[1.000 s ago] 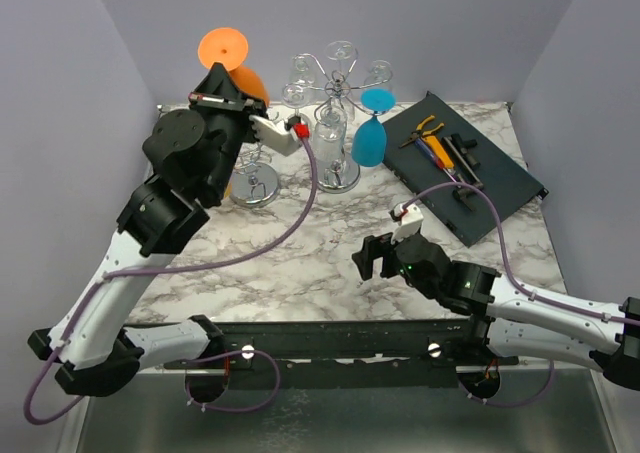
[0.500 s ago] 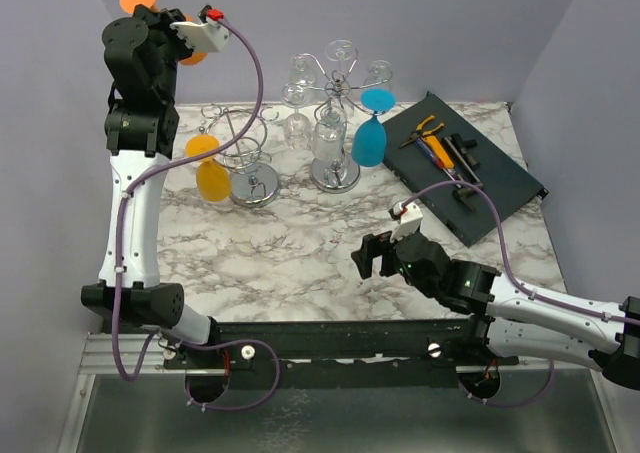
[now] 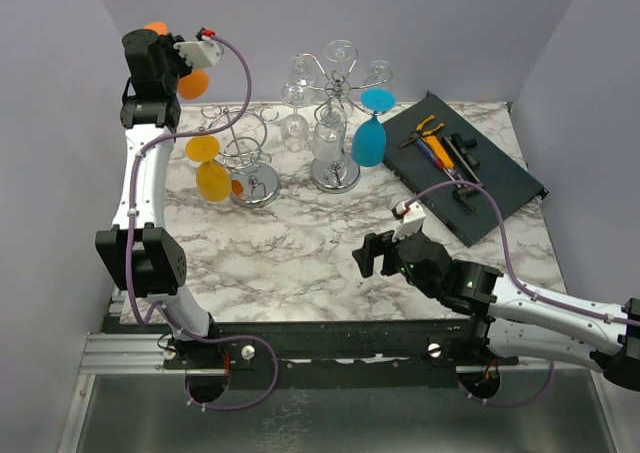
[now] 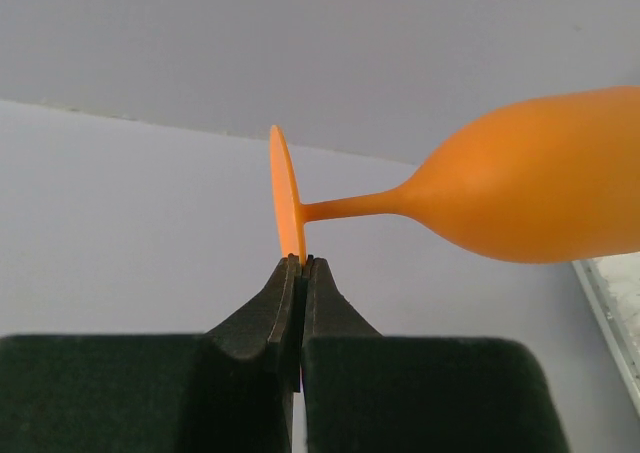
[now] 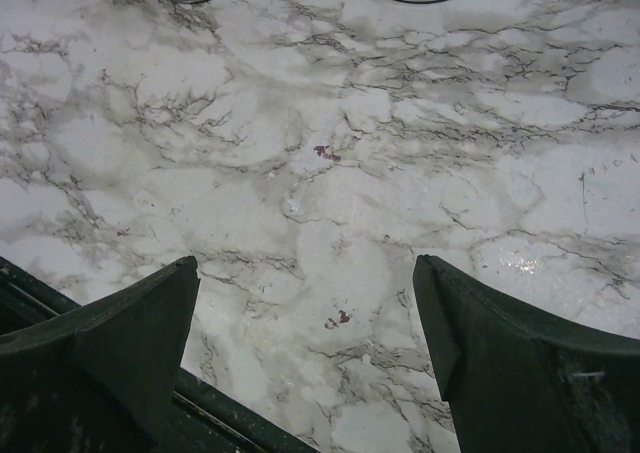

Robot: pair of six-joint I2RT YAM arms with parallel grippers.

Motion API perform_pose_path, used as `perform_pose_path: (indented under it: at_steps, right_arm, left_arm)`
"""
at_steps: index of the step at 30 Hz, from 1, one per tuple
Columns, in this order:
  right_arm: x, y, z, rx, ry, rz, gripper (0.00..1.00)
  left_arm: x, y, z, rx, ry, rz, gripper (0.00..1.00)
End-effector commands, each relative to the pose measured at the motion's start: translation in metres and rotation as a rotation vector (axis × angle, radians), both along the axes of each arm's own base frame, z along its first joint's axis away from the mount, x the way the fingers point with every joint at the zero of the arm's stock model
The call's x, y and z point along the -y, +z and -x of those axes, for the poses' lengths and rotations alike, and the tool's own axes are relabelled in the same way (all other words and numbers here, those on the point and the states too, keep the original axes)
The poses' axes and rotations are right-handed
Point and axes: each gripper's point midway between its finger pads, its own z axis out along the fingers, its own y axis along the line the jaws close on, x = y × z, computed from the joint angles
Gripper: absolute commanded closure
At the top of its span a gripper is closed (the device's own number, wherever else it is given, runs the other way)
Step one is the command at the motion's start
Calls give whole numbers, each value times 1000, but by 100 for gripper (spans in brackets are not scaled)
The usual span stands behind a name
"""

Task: Place the wine glass upside down on the wine glass rack
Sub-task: Turn the wine glass upside down at the wine rack.

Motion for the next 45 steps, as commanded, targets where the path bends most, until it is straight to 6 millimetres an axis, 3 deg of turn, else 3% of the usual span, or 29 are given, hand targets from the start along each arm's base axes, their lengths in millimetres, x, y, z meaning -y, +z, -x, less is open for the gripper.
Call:
perform_pose_path:
  at_steps: [1,13,20,29,45]
  right_arm:
    - [5,5,-2,16,-30,-7,5]
    - [7,9,-2,23,-43,-26,5]
    - [10,5,-2,20,-52,-18,5]
    - [15,4,-3,23,-69,-19,4]
    - [16,0,-3,24,-72,-17,4]
  left_arm:
    - [18,-11,-16,-3,-93,-22,100]
    - [39,-88,-33,-175,-185,-159,100]
    - [56,-106,-31,-223,-274,-217,100]
    - [76,-134,-13,-359,-420,-267,100]
    - [78,-141,-5,-414,-449,-306,100]
